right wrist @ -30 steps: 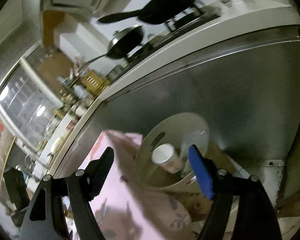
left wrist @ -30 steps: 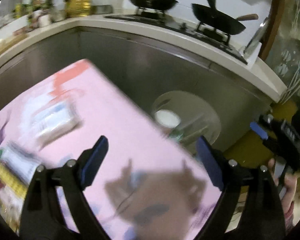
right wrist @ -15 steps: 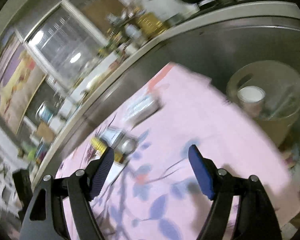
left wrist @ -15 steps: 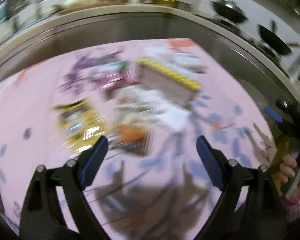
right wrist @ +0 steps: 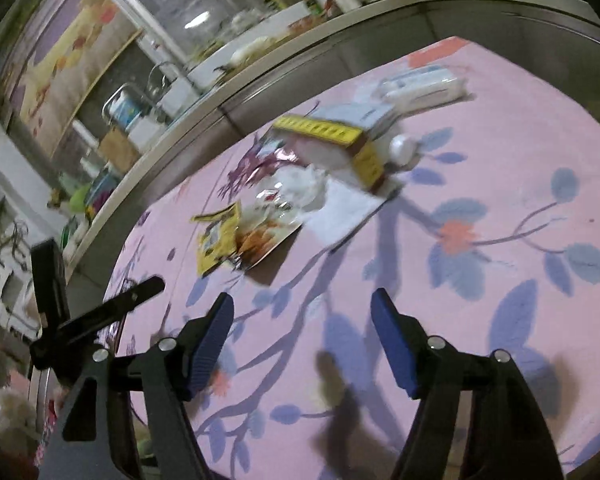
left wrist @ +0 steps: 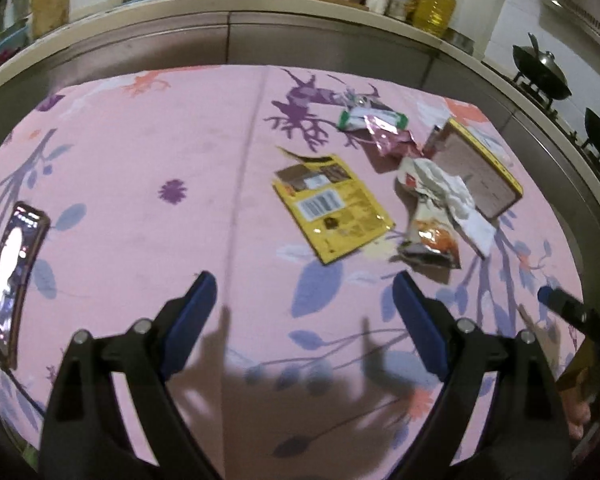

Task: Collect trash
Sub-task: 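Move both open tools back over the yellow wrapper and food packets, then grasp the white food packet with the right tool while the left tool grasps the yellow wrapper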

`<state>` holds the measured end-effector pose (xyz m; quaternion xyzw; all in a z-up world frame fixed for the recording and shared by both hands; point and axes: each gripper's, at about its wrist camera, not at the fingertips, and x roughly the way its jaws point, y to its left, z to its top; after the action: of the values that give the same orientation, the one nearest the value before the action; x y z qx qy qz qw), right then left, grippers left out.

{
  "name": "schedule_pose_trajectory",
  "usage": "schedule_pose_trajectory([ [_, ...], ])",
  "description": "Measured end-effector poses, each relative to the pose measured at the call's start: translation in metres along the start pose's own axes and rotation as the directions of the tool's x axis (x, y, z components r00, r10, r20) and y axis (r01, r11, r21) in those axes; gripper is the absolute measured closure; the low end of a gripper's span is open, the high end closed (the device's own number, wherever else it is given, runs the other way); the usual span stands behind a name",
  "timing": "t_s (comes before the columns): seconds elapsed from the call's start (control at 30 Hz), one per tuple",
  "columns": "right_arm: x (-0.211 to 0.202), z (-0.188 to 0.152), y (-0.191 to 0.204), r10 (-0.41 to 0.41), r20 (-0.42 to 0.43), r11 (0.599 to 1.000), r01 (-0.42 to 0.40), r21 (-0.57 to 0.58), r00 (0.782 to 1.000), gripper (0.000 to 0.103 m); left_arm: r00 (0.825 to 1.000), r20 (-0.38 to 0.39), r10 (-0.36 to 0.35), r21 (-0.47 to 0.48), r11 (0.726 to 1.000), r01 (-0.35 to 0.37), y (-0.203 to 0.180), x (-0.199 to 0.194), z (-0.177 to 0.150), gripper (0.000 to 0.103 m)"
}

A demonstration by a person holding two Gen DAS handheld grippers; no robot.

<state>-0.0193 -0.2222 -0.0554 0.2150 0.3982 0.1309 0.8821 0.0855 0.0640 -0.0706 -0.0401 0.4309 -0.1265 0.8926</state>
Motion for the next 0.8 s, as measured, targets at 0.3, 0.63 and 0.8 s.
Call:
schedule_pose_trajectory([
  [0.3, 0.026, 0.002, 0.001, 0.103, -0.111, 0.99, -0.091, 0.103, 0.988, 0.048, 1.0, -0.006, -0.027, -0.054, 0.998, 0.026, 0.022, 0.019, 0.02, 0.017],
  [0.63, 0.036, 0.035, 0.036, 0.087, -0.113, 0.996, -0.089, -0.015, 0.99, 0.052, 0.986, -0.069, -0.151, -0.102, 0.984, 0.144, 0.027, 0.052, 0.033, 0.026],
  [0.8, 0.08, 0.076, 0.059, 0.109, -0.179, 0.988, -0.126, -0.087, 0.978, 0.069, 0.958, -0.086, -0.274, -0.182, 0.95, 0.255, 0.037, 0.059, 0.033, 0.032],
])
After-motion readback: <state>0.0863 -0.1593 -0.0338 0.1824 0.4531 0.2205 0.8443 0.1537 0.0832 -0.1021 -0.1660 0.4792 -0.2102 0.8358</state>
